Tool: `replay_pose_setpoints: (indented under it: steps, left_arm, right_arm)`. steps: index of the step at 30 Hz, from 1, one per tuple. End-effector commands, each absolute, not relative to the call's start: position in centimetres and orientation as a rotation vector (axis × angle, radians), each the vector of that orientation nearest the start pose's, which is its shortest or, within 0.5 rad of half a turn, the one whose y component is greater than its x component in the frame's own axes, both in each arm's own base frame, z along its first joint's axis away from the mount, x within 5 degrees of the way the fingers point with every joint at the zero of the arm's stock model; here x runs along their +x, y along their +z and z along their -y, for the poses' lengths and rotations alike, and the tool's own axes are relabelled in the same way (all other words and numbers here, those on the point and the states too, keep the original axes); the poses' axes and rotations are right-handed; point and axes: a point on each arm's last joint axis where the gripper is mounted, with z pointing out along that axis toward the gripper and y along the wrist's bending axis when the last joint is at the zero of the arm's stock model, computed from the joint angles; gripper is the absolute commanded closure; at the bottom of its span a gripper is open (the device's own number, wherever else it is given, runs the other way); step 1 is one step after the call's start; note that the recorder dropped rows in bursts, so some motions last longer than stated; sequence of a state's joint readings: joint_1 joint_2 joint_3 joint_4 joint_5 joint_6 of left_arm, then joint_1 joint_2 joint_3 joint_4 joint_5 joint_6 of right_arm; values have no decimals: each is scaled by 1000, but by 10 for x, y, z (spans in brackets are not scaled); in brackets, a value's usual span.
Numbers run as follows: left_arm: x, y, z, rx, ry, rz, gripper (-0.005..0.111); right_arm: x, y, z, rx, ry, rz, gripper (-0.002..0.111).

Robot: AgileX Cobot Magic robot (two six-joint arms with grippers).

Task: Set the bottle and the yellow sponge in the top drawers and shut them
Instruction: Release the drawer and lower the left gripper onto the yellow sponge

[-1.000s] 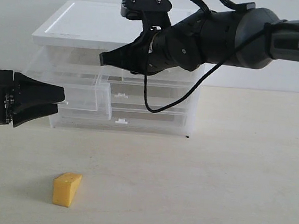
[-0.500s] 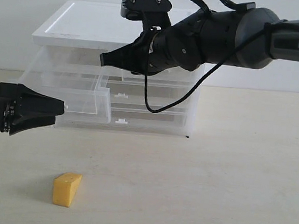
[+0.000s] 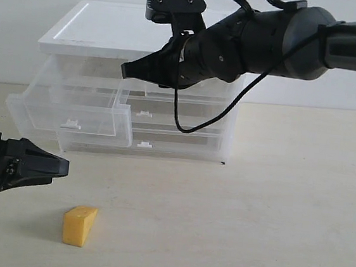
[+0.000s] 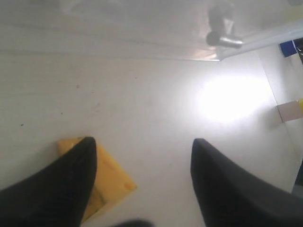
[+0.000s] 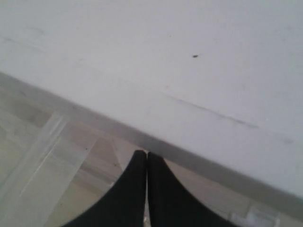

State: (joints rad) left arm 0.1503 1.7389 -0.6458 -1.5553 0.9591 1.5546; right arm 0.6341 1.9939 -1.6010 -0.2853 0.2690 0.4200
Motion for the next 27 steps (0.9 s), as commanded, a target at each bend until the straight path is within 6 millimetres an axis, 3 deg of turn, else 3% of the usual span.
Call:
replay_pose_setpoints:
  steps: [1,21,27]
  left_arm:
    - [271,151,35,197,-1124,-2320,56]
    - [256,130,67,349,-914,-2489,58]
    - [250,138,70,345,-764,-2509,58]
  right_arm:
    - [391,289,-256,-463,330,-2048,108]
    - [367,308,-242,-487,207,-2194,108]
    - [361,315,-237,-490,192,-2219,108]
